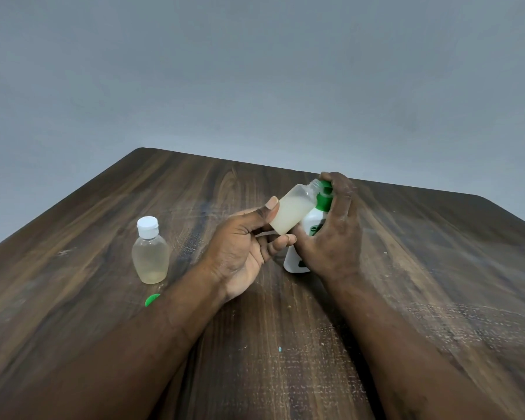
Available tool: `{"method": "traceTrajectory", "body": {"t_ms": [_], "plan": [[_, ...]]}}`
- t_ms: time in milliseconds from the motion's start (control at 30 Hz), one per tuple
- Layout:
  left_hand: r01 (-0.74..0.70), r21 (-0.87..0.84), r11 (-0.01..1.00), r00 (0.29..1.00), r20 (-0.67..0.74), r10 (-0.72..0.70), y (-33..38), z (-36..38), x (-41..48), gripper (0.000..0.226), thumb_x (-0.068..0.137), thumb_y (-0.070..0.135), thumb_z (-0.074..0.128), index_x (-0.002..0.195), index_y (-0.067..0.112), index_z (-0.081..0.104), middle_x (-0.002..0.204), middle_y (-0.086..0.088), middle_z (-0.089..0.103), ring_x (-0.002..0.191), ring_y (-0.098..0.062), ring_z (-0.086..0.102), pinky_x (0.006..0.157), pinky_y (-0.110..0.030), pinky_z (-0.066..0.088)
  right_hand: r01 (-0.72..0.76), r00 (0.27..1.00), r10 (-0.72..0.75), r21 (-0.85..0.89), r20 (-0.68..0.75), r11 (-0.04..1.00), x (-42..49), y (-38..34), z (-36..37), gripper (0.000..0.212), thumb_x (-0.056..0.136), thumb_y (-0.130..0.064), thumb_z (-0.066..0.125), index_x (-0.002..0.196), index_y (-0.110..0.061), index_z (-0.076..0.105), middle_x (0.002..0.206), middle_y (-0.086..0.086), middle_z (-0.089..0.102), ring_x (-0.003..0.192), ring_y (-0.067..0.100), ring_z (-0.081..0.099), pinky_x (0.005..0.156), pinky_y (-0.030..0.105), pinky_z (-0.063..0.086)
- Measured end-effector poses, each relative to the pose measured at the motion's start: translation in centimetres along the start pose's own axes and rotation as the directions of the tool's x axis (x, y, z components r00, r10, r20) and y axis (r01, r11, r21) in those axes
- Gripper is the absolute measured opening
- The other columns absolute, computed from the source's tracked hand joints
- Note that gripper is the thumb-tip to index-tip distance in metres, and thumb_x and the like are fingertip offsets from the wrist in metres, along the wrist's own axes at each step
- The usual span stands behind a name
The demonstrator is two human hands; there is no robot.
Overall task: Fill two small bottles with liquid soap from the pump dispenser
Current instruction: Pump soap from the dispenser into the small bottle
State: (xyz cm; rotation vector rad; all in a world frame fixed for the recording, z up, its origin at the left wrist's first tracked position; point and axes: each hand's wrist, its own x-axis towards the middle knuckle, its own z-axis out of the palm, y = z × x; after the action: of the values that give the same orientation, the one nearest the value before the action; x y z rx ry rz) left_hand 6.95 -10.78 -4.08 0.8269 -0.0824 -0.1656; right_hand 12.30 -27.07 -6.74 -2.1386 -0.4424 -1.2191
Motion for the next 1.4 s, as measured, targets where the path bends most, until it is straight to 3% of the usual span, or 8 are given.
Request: {"method": "traceTrajectory", "body": {"t_ms": [367, 567, 867, 1033, 1267, 1400], "plan": [[-0.001, -0.006, 1.000, 1.000, 0.007, 0.001, 0.08, 0.11, 0.09, 0.034, 0.090, 0.025, 0.070, 0.103, -0.007, 0.068, 0.087, -0.018, 0.072, 0.063, -0.023, 0.069, 0.052, -0.020, 0.057, 0.016, 1.000, -0.016, 0.005, -0.001, 1.000, 0.40, -0.17, -0.18, 0.085, 0.071, -0.035, 0.078, 0.145, -0.008, 0.045, 0.141, 0.009, 0.053, 0.123, 0.025, 0.056, 0.094, 0.037, 0.054], [0.006, 0.005, 1.000, 1.000, 0.001, -0.006, 0.00, 0.07, 0.04, 0.041, 0.086, 0.026, 0.072, 0.107, -0.008, 0.067, 0.089, -0.019, 0.071, 0.063, -0.023, 0.069, 0.052, -0.020, 0.056, -0.016, 1.000, 0.016, -0.001, -0.006, 1.000, -0.05, -0.09, 0.12, 0.084, 0.071, -0.038, 0.075, 0.144, -0.008, 0.046, 0.138, 0.011, 0.054, 0.119, 0.027, 0.057, 0.090, 0.047, 0.057], [-0.007, 0.021, 1.000, 1.000, 0.018, 0.006, -0.09, 0.09, 0.13, 0.032, 0.094, 0.025, 0.067, 0.103, -0.006, 0.068, 0.085, -0.017, 0.073, 0.063, -0.022, 0.070, 0.052, -0.020, 0.056, 0.008, 1.000, -0.008, -0.009, -0.024, 1.000, 0.23, -0.03, 0.06, 0.089, 0.070, -0.029, 0.084, 0.147, -0.011, 0.042, 0.143, 0.008, 0.053, 0.124, 0.024, 0.055, 0.091, 0.039, 0.056], [-0.012, 0.018, 1.000, 1.000, 0.011, 0.012, 0.08, 0.15, 0.12, 0.037, 0.087, 0.027, 0.070, 0.104, -0.006, 0.068, 0.087, -0.017, 0.073, 0.064, -0.022, 0.070, 0.052, -0.019, 0.056, -0.002, 1.000, 0.002, 0.002, -0.031, 1.000, 0.16, -0.06, 0.31, 0.085, 0.070, -0.027, 0.082, 0.145, -0.007, 0.046, 0.140, 0.010, 0.054, 0.122, 0.026, 0.057, 0.092, 0.046, 0.055], [0.000, 0.014, 1.000, 1.000, 0.012, 0.000, -0.14, 0.07, 0.00, 0.037, 0.091, 0.024, 0.069, 0.108, -0.008, 0.068, 0.087, -0.017, 0.074, 0.065, -0.023, 0.070, 0.053, -0.020, 0.057, 0.000, 1.000, 0.000, -0.007, -0.015, 1.000, -0.19, -0.05, 0.26, 0.086, 0.072, -0.035, 0.076, 0.147, -0.015, 0.039, 0.142, 0.009, 0.051, 0.123, 0.029, 0.056, 0.088, 0.052, 0.057], [-0.009, 0.000, 1.000, 1.000, 0.014, 0.009, -0.04, 0.09, 0.07, 0.037, 0.088, 0.025, 0.070, 0.106, -0.007, 0.069, 0.090, -0.018, 0.073, 0.067, -0.022, 0.070, 0.053, -0.020, 0.056, 0.021, 0.999, -0.022, -0.027, -0.027, 0.999, 0.14, 0.05, 0.08, 0.089, 0.071, -0.031, 0.080, 0.148, -0.018, 0.038, 0.146, 0.009, 0.051, 0.128, 0.030, 0.056, 0.094, 0.050, 0.057]]}}
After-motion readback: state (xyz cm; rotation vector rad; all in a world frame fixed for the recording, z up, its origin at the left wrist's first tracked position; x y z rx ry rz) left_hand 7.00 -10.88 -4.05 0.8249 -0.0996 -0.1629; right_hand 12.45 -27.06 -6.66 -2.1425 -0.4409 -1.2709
